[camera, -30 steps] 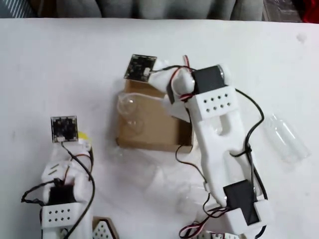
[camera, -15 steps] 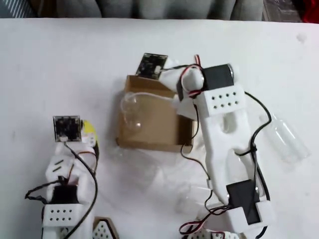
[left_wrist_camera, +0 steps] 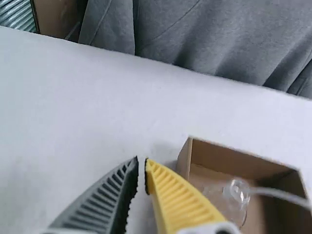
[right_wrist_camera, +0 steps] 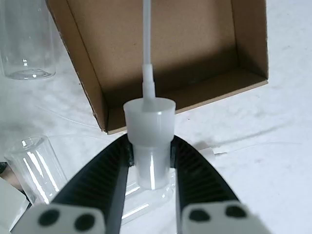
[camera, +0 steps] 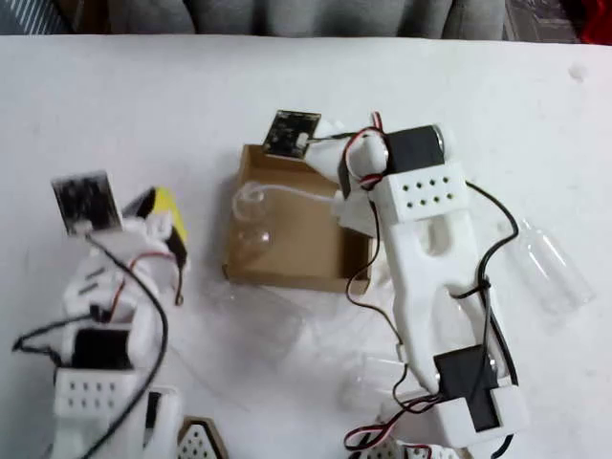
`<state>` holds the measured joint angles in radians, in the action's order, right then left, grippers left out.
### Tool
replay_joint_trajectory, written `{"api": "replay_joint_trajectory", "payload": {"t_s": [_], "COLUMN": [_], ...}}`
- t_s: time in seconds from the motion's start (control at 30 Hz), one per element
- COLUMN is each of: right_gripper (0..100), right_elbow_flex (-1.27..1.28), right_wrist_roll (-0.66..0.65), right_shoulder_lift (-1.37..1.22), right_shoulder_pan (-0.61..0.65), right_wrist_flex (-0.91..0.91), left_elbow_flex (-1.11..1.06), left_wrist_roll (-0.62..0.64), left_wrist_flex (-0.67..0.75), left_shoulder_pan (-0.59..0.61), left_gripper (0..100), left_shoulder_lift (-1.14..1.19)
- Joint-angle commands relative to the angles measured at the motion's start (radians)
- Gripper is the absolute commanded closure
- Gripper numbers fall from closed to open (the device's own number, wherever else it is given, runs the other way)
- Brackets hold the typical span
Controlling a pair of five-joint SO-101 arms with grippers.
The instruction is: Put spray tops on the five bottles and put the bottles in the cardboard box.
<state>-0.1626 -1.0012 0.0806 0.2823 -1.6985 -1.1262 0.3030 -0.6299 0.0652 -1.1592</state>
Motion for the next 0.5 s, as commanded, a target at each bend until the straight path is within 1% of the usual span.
{"api": "replay_joint_trajectory", "payload": {"t_s": [0.0,0.23,0.37,0.47], "right_gripper": [96.8,96.8,96.8,96.8], "right_elbow_flex": [-0.012,-0.012,-0.014,-0.014], "right_wrist_roll": [-0.006,-0.009,-0.011,-0.011], "right_shoulder_lift": [0.01,0.008,0.008,0.01], "right_shoulder_pan": [-0.001,-0.001,-0.001,0.007], "right_wrist_flex": [-0.025,-0.024,-0.024,-0.024], "left_elbow_flex": [0.175,0.325,0.374,0.408], "left_wrist_roll": [0.112,0.267,0.279,0.281], "left_wrist_flex": [0.124,0.338,0.4,0.443], "left_shoulder_pan": [-0.016,-0.041,-0.076,-0.082], "left_gripper": [97,97,97,97], "left_shoulder_lift": [0.266,0.671,0.855,0.951]}}
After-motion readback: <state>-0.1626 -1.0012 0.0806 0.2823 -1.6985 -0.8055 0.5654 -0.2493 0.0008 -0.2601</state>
